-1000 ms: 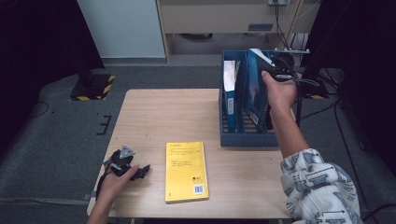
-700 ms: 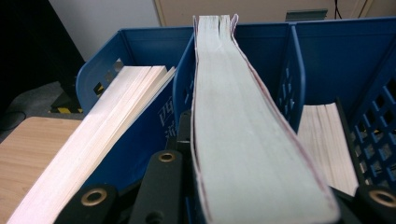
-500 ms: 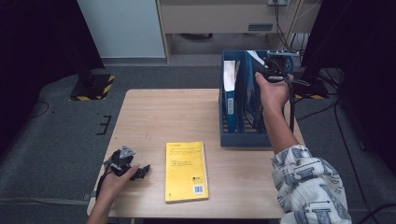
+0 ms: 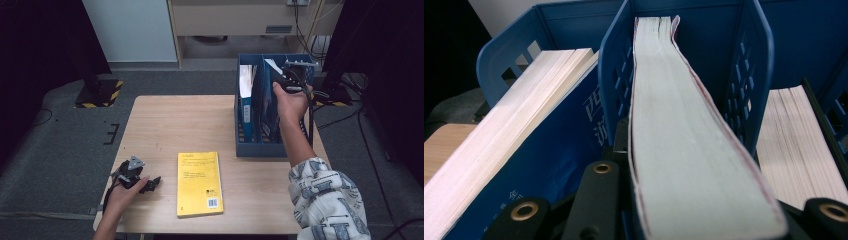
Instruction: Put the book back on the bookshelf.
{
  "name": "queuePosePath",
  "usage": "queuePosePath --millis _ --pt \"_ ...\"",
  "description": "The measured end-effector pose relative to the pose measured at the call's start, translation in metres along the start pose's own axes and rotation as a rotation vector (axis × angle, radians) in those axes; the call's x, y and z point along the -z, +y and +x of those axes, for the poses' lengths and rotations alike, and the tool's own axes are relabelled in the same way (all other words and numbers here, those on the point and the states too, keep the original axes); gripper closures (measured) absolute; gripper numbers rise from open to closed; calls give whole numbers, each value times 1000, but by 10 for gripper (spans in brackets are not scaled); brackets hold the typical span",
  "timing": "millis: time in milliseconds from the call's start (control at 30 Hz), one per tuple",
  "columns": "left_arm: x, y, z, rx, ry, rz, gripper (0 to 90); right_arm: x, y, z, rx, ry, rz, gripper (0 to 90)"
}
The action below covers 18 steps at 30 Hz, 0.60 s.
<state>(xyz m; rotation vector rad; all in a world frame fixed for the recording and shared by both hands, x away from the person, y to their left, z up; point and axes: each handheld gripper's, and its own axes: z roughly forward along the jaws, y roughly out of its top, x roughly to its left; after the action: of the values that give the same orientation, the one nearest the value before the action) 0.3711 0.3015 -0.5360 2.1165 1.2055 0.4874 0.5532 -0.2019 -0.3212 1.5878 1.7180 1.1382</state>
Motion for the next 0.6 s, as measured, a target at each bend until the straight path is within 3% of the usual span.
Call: queuePosePath --millis 600 --pt "0 0 0 -1 -1 2 0 -2 -7 -2 -7 -2 -1 738"
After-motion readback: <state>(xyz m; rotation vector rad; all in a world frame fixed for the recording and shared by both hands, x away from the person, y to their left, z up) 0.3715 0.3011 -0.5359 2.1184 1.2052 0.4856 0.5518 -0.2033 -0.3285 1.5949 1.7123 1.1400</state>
